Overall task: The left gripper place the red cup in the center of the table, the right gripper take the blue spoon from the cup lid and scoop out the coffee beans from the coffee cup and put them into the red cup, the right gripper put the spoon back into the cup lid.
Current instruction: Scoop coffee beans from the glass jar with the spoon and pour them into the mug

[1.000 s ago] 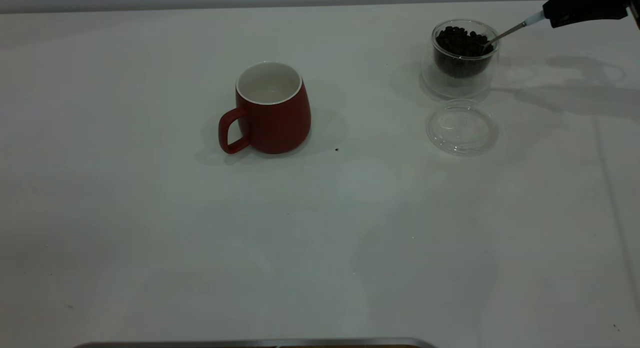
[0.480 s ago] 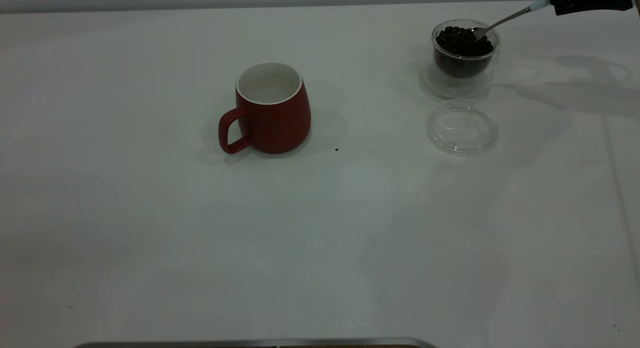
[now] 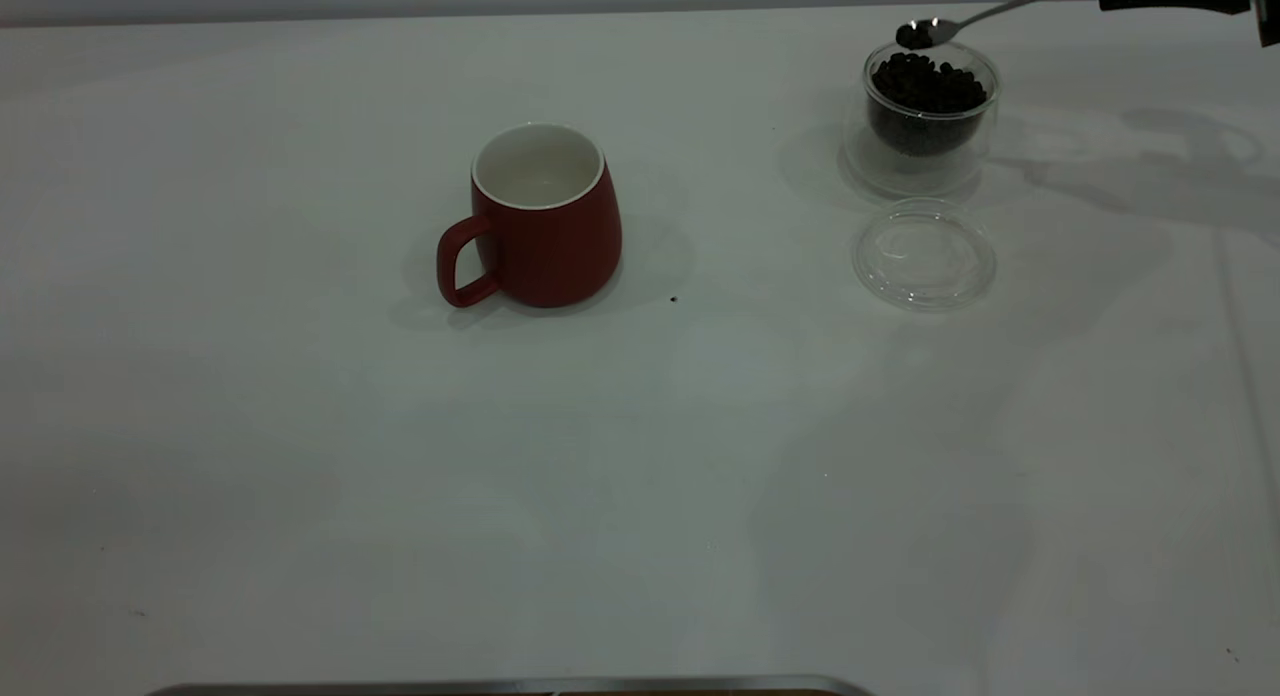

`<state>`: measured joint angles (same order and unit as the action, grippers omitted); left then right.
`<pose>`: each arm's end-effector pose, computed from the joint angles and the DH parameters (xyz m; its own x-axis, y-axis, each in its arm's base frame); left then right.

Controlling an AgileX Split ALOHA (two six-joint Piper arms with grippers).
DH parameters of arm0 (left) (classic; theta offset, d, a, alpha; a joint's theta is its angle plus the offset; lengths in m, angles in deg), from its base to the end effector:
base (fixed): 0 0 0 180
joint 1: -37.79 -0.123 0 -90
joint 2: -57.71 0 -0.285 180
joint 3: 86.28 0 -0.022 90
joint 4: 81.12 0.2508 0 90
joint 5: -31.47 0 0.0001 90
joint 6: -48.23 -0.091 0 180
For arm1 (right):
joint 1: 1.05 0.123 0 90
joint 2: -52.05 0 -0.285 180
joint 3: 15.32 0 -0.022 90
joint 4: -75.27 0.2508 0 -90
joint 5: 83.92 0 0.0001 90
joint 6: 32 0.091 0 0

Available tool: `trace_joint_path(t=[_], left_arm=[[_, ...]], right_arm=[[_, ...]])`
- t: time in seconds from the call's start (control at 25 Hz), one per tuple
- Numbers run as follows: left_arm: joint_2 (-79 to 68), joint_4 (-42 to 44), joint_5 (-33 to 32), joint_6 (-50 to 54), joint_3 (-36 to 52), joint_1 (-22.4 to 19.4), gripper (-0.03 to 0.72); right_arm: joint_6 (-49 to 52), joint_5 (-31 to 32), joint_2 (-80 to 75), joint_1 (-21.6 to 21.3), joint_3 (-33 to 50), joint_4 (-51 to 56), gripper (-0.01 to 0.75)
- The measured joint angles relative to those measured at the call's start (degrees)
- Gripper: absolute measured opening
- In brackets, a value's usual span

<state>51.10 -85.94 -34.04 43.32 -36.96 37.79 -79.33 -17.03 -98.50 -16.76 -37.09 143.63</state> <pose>-0.0103 -0.0070 0.2672 -0.5165 0.0506 -0.8548 0.0916 0.9958 0.0036 0.4696 -0.0512 0.0768 -0.9455 0.2411 -0.2188 -0.0515 0.5528 0.8317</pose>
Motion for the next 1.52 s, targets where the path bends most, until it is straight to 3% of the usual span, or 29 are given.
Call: trace_joint_path(t=[0.48,1.52], left_arm=[[0.0,0.0,0.0,0.0,0.0,0.0,0.472],[0.0,0.0,0.0,-0.1,0.0,0.0,0.472]], right_arm=[[-0.2,0.0,0.0,2.0,0.0,3.0,0.113],[0.8,0.0,0.0,22.4,0.0,6.0,0.113]])
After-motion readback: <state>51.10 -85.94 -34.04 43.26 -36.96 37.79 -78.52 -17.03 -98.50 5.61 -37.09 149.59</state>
